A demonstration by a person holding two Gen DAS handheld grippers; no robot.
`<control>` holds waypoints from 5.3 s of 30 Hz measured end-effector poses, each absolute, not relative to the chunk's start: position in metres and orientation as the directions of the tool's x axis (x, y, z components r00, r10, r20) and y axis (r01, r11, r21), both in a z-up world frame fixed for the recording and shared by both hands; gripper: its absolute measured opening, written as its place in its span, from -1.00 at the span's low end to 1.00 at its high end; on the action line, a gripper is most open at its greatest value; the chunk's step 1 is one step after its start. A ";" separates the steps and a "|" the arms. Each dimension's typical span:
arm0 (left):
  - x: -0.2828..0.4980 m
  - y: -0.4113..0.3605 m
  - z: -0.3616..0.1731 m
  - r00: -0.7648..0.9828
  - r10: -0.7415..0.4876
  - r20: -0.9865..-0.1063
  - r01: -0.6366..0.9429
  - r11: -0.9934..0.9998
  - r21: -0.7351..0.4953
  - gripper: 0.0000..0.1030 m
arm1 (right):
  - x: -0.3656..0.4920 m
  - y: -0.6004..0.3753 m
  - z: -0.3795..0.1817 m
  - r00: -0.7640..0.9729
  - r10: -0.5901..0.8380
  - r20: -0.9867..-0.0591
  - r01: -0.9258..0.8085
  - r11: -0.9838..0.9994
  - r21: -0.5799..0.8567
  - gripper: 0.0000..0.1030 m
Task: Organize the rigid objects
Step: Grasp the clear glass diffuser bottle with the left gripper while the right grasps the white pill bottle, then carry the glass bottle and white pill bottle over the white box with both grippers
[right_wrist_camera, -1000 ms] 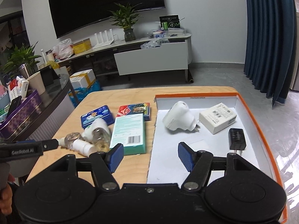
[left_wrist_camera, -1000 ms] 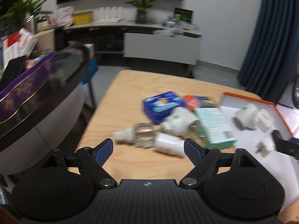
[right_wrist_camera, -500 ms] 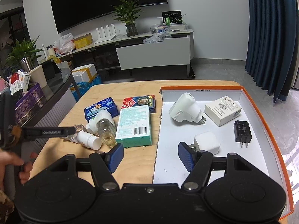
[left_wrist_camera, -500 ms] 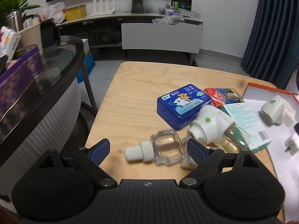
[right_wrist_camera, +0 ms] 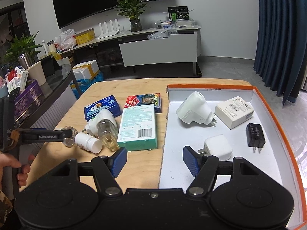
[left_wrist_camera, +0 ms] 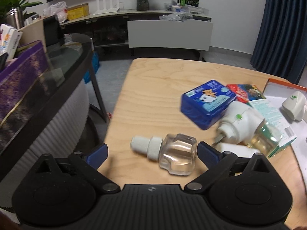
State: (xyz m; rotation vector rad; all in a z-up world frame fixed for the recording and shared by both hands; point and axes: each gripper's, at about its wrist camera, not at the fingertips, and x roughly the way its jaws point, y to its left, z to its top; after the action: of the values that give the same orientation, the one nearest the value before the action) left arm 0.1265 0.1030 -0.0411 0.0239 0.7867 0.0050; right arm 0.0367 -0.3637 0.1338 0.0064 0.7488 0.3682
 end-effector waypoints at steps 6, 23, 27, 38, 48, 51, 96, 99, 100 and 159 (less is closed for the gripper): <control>0.136 0.097 -0.048 0.709 -0.019 -0.705 0.071 0.996 0.045 1.00 | 0.038 -0.353 0.134 0.660 0.343 -0.668 -0.344 0.929 0.137 0.52; 0.127 0.099 -0.049 0.728 -0.072 -0.681 0.121 0.992 0.024 0.59 | 0.067 -0.297 0.132 0.618 0.417 -0.667 -0.462 0.878 0.120 0.52; 0.124 0.105 -0.045 0.738 -0.080 -0.670 0.107 0.994 0.000 0.59 | 0.077 -0.277 0.129 0.592 0.441 -0.675 -0.505 0.855 0.115 0.50; 0.117 0.114 -0.040 0.759 -0.066 -0.648 0.089 0.996 0.004 0.59 | 0.081 -0.208 0.100 0.428 0.534 -0.729 -0.746 0.664 0.049 0.18; 0.117 0.115 -0.037 0.768 -0.066 -0.638 0.078 0.997 -0.009 0.59 | 0.084 -0.193 0.080 0.422 0.472 -0.774 -0.767 0.641 -0.027 -0.17; 0.113 0.113 -0.036 0.765 -0.068 -0.640 0.076 0.997 -0.015 0.59 | 0.076 -0.203 0.078 0.434 0.473 -0.767 -0.741 0.671 -0.005 -0.19; 0.039 -0.061 0.027 0.773 -0.248 -0.584 0.238 0.967 -0.095 0.59 | -0.007 -0.464 0.170 0.805 0.254 -0.536 -0.186 0.966 0.179 -0.19; 0.038 -0.072 0.028 0.772 -0.263 -0.579 0.258 0.962 -0.092 0.59 | -0.007 -0.471 0.171 0.811 0.244 -0.532 -0.170 0.968 0.185 -0.19; 0.039 -0.076 0.029 0.771 -0.269 -0.578 0.265 0.960 -0.094 0.59 | -0.007 -0.473 0.171 0.813 0.240 -0.531 -0.165 0.969 0.184 -0.19; 0.054 -0.128 0.030 0.740 -0.335 -0.584 0.341 0.934 -0.103 0.59 | 0.004 -0.510 0.169 0.831 0.190 -0.522 -0.106 0.977 0.188 -0.19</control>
State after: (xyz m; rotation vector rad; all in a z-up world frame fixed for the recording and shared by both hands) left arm 0.0543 -0.1282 0.0300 0.0107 0.6380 -0.3707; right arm 0.0044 -0.5101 0.1693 0.1534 0.5685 0.1577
